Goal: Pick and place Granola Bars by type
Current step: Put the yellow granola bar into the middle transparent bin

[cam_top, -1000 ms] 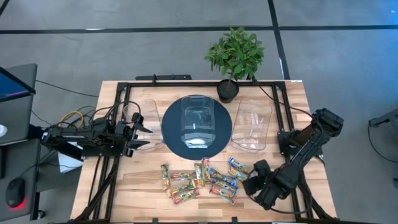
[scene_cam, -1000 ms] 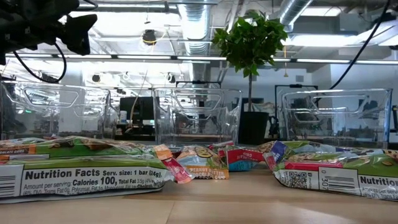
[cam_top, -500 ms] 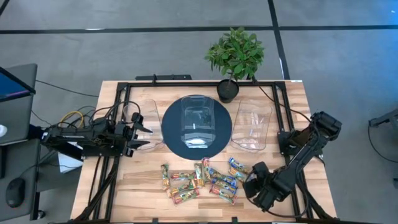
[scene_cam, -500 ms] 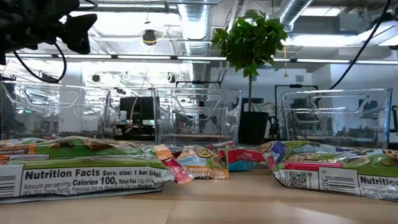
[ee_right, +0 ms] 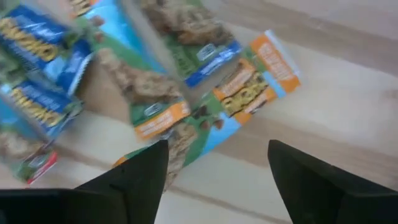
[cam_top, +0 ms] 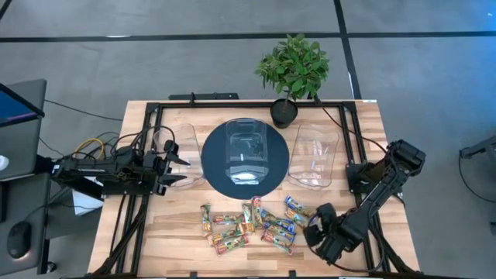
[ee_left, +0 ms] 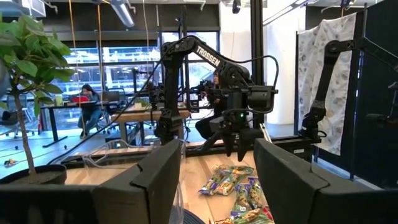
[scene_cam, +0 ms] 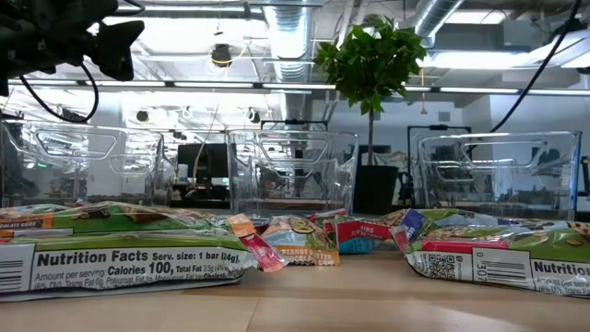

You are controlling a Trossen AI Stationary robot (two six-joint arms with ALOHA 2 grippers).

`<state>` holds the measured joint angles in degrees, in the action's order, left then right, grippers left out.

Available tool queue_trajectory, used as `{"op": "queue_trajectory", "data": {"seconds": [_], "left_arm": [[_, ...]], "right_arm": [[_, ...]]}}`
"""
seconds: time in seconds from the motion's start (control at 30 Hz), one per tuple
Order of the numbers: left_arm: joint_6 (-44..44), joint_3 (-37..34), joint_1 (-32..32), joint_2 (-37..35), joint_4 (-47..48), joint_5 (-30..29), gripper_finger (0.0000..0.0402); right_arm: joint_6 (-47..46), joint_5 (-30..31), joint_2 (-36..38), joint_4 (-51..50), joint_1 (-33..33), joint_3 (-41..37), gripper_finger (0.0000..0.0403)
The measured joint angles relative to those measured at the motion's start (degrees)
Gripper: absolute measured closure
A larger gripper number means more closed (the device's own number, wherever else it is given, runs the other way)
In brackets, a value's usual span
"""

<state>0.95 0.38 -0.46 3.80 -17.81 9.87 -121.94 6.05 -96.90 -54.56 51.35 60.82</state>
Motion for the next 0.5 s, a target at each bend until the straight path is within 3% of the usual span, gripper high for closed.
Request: {"op": "queue_trajectory", "data": {"seconds": [0.37, 0.5], "left_arm": [[0.02, 0.0, 0.01, 0.01, 0.03, -0.02, 0.0203], [0.02, 0.0, 0.01, 0.02, 0.05, -0.02, 0.0203]], "right_arm": [[-1.04, 1.3, -1.24, 3.28, -0.73, -2.08, 0.0132], [-1.08, -2.72, -4.22, 4.32, -0.9, -2.14, 0.0132]]}}
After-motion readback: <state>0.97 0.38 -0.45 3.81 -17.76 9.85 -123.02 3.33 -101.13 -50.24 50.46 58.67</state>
